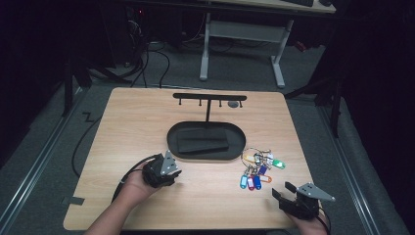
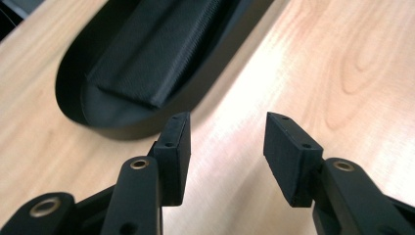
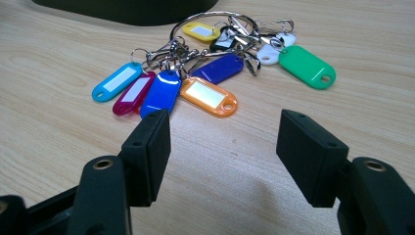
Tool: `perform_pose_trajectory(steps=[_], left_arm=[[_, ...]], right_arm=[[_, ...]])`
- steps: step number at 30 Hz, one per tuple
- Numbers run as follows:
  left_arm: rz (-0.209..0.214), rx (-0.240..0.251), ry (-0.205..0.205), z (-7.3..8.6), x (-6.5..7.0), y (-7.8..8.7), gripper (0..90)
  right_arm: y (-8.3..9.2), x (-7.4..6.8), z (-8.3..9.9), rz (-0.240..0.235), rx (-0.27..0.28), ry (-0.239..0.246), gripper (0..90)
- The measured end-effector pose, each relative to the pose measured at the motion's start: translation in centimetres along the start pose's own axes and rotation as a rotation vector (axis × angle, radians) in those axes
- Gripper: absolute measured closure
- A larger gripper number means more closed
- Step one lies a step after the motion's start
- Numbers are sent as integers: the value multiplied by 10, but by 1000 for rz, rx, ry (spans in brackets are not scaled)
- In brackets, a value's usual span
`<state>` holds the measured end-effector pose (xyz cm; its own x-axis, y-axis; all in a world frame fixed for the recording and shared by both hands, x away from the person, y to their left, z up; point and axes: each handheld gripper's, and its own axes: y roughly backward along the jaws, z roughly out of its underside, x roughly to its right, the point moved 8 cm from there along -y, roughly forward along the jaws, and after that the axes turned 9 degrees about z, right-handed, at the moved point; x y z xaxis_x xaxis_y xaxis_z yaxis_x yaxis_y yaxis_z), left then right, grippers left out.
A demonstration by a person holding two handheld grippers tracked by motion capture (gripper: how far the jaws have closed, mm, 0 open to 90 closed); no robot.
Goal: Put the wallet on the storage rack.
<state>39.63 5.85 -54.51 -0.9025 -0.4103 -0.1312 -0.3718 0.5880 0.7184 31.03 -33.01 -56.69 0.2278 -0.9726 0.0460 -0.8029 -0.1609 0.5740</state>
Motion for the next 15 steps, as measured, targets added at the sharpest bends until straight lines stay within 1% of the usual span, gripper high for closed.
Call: perform_pose_trajectory(steps=[1,3,4,5,7,8,10,11,12,14,15], left_arm=[[4,12,18,6,4,4,537],[11,20,47,12,9,9,534],[12,22,69,15,12,12,529],[9,36,97,18,15,16,525],[17,71,150,23,23,24,516],[15,89,167,26,27,28,511],[14,105,183,33,34,33,507],[14,105,183,33,34,33,500],[10,107,185,36,37,35,500],[5,119,208,45,42,39,483],[14,145,231,51,46,42,467]], right_arm=[[0,0,0,0,1,3,377],[0,-1,0,-1,-2,-1,380],[0,-1,0,-2,-2,-1,380],[-1,-1,-1,-2,0,-1,381],[-1,0,-2,-4,5,1,382],[0,0,-2,-6,7,0,383],[-1,-1,-2,-7,5,-1,384],[-1,-1,-1,-8,-1,-3,384],[-1,-1,-1,-8,-1,-3,384],[-3,-3,-1,-11,-2,-1,384],[-3,-3,-1,-8,-3,-3,385]])
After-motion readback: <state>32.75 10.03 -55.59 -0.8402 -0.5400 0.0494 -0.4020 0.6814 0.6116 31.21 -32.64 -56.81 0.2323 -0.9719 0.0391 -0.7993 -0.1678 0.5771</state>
